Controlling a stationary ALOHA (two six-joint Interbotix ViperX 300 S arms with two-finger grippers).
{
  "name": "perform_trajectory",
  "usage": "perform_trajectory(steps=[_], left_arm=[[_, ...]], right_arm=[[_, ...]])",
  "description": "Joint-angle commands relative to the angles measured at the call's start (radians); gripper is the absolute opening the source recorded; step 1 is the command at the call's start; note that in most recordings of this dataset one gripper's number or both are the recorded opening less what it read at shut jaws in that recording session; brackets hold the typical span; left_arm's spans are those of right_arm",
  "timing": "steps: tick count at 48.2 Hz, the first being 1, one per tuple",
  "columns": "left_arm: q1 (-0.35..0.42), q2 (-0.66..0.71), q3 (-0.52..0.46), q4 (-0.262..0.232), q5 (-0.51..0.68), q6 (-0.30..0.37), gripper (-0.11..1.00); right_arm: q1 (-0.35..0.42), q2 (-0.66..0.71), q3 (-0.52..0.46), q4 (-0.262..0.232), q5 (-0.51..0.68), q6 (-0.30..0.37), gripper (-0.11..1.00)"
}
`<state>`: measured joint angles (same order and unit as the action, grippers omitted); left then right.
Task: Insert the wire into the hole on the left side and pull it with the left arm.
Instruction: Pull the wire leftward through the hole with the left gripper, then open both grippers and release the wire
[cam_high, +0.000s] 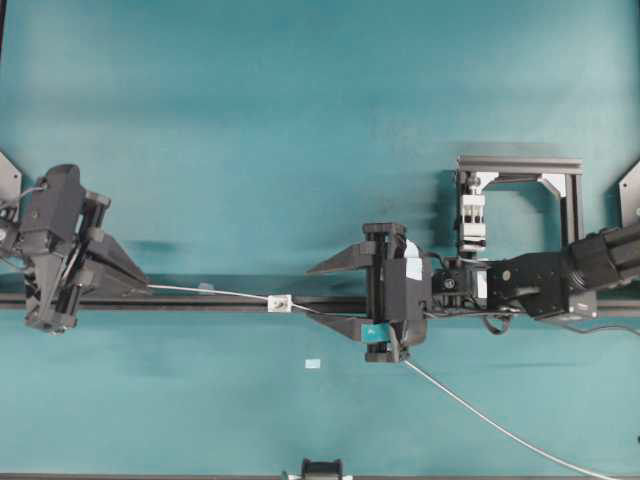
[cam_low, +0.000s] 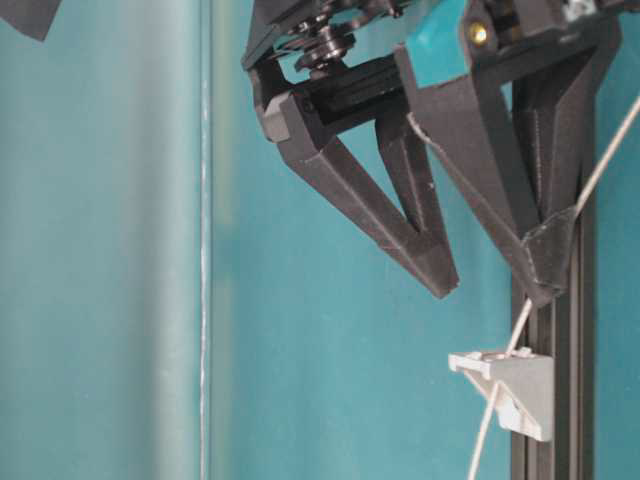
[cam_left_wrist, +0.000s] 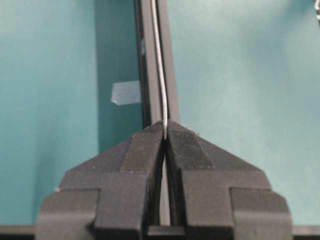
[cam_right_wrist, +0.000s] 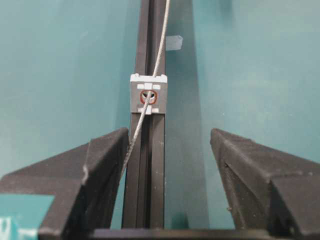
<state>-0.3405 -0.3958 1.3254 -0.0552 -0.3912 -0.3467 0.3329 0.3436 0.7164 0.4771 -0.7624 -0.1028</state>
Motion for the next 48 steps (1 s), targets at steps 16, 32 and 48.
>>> perform_trajectory(steps=[16,32,48], left_arm=[[0.066,-0.003,-0.009,0.003,-0.009,0.002,0.24],[0.121,-0.014,-0.011,0.008,-0.026,0.018,0.82],[0.186,-0.038,-0.009,0.008,-0.063,0.133,0.82]], right_arm=[[0.003,-0.034,-0.006,-0.003,-0.008,-0.002,0.74],[-0.017,-0.044,0.003,-0.003,-0.009,-0.005,0.74],[-0.064,-0.135,0.066,-0.003,-0.011,-0.009,0.74]])
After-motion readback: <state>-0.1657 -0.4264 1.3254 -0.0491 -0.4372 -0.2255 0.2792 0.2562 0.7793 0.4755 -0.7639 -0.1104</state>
